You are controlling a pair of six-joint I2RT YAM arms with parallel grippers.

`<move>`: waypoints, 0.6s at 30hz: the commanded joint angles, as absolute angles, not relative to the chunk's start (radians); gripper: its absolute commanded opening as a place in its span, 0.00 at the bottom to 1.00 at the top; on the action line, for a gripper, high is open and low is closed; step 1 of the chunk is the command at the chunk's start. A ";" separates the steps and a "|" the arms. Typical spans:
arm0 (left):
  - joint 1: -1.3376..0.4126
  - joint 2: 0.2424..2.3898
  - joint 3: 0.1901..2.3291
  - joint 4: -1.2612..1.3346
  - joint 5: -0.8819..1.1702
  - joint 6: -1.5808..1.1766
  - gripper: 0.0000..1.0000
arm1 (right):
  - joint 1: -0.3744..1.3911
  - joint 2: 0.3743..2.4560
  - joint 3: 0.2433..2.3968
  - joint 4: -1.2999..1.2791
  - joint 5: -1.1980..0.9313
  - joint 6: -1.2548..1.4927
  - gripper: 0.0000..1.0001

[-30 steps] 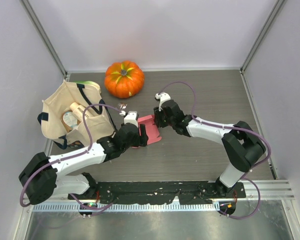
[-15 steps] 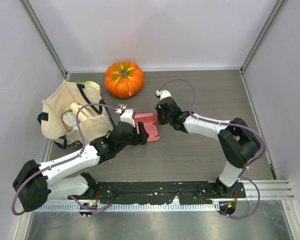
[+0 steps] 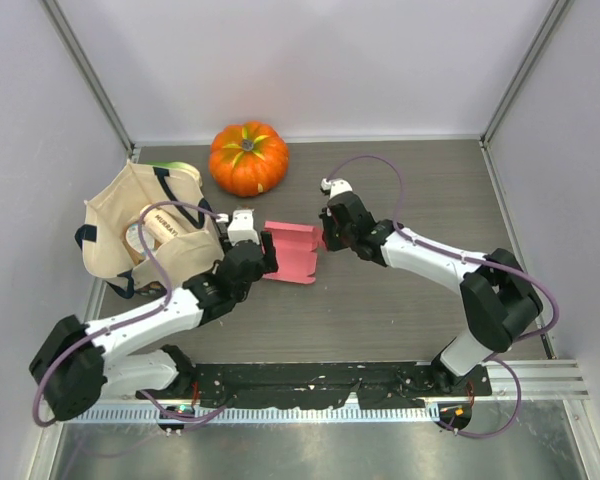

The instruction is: Fold the paper box

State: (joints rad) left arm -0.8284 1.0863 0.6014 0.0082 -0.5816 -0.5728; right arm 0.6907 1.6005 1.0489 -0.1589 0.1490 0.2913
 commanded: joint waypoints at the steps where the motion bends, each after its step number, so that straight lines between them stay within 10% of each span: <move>1: -0.775 1.215 0.618 0.187 -0.623 -0.511 0.66 | 0.661 1.534 1.014 -0.176 0.094 0.304 0.01; 18: -0.742 1.466 0.630 0.399 -0.363 -0.419 0.58 | 0.541 1.456 0.934 -0.193 -0.149 0.256 0.01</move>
State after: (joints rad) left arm -0.7456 1.4296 0.5903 0.3378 -0.3965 -0.4328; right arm 0.5411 1.4918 0.9321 -0.2092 -0.0910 0.2775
